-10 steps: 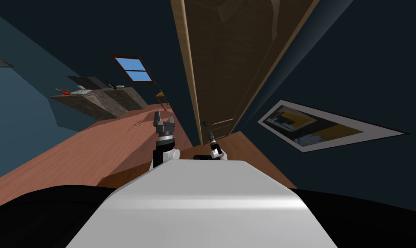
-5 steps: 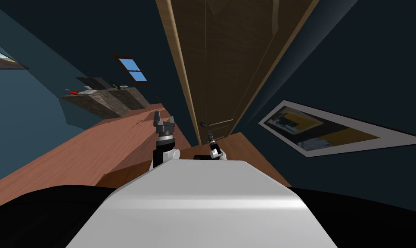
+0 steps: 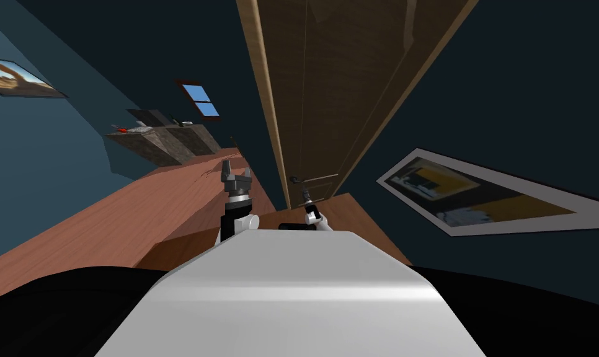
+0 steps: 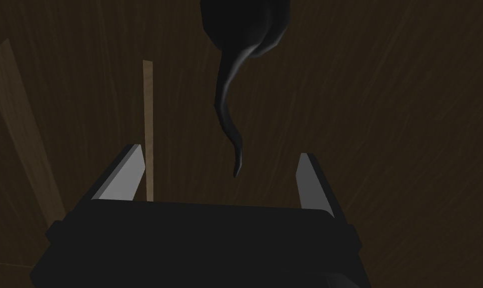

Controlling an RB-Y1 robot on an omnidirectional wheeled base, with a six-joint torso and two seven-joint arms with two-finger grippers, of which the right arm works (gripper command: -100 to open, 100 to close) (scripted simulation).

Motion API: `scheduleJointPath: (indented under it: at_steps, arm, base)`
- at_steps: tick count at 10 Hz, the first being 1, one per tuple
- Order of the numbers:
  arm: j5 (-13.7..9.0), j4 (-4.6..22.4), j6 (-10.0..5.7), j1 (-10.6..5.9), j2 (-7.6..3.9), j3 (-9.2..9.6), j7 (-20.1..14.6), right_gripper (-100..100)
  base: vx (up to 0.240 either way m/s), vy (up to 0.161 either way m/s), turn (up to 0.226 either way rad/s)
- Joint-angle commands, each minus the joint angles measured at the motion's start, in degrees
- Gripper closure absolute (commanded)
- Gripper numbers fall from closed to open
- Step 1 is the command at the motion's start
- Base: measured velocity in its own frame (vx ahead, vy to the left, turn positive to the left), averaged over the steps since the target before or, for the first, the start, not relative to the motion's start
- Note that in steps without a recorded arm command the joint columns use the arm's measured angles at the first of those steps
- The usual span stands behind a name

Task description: Push the door open

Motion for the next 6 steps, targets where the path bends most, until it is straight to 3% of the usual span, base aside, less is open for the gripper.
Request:
scheduleJointPath:
  at_steps: [1,3,6]
  arm:
    - [-1.1,1.6,-0.74,-1.22,-0.12,-0.24,0.2,-100]
    - [-3.6,5.3,-2.10,-4.14,0.72,-0.92,0.8,-100]
    - [-6.3,9.2,-3.53,-7.19,3.07,-1.65,1.5,-100]
  base:
    - [0.028,-0.014,0.078]
    - [0.070,-0.002,0.147]
    - [0.151,0.036,0.105]
